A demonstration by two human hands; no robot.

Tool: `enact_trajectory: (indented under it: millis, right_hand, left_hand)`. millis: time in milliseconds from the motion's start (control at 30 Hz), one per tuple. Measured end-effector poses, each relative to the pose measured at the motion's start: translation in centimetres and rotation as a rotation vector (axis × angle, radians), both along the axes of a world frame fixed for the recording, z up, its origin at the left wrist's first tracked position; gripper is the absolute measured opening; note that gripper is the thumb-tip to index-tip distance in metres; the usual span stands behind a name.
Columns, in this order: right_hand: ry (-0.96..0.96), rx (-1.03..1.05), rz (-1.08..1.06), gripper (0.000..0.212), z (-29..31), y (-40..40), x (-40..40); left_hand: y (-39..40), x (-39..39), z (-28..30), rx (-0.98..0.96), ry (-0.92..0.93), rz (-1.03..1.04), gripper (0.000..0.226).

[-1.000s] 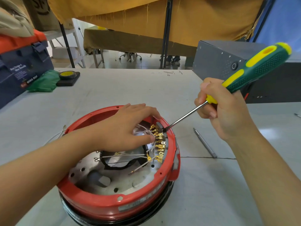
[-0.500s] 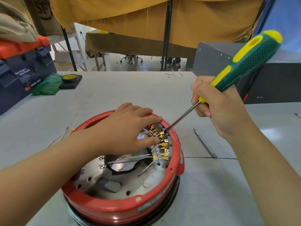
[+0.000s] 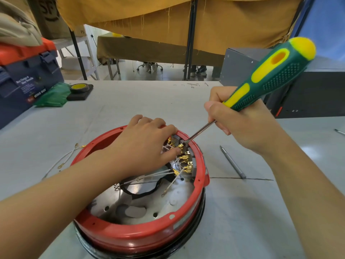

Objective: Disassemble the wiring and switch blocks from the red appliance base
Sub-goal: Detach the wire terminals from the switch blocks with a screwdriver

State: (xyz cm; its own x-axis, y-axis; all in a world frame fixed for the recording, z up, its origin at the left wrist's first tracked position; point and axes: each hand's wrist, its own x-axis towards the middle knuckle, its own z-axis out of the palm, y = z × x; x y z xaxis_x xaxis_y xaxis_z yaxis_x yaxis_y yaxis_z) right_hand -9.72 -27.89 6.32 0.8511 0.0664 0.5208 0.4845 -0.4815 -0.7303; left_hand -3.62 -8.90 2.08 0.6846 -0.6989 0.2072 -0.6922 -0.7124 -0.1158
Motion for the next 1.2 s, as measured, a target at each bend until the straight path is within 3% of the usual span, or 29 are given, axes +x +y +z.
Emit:
enact_trajectory:
  millis: [133,267,433,533,1200]
  right_hand:
    - [0.030,-0.004,0.008,0.032,0.1,-0.2,0.2]
    - [0.027,0.050,-0.007,0.031,-0.4,-0.4,0.5]
    - [0.019,0.230,0.001,0.031,-1.7,-0.6,0.6]
    - [0.023,0.332,-0.003,0.032,-2.4,-0.9,0.8]
    - [0.021,0.608,-0.013,0.034,-4.3,-1.1,0.7]
  left_hand:
    - [0.1,0.0,-0.7,-0.058,0.008,0.007,0.060]
    - [0.3,0.0,-1.0,-0.245,0.156,-0.034,0.051]
    - [0.3,0.0,-0.7,-0.391,0.301,-0.107,0.019]
    - [0.3,0.1,-0.8,-0.385,0.307,-0.104,0.009]
    - [-0.1,0.0,-0.9,-0.401,0.247,-0.084,0.005]
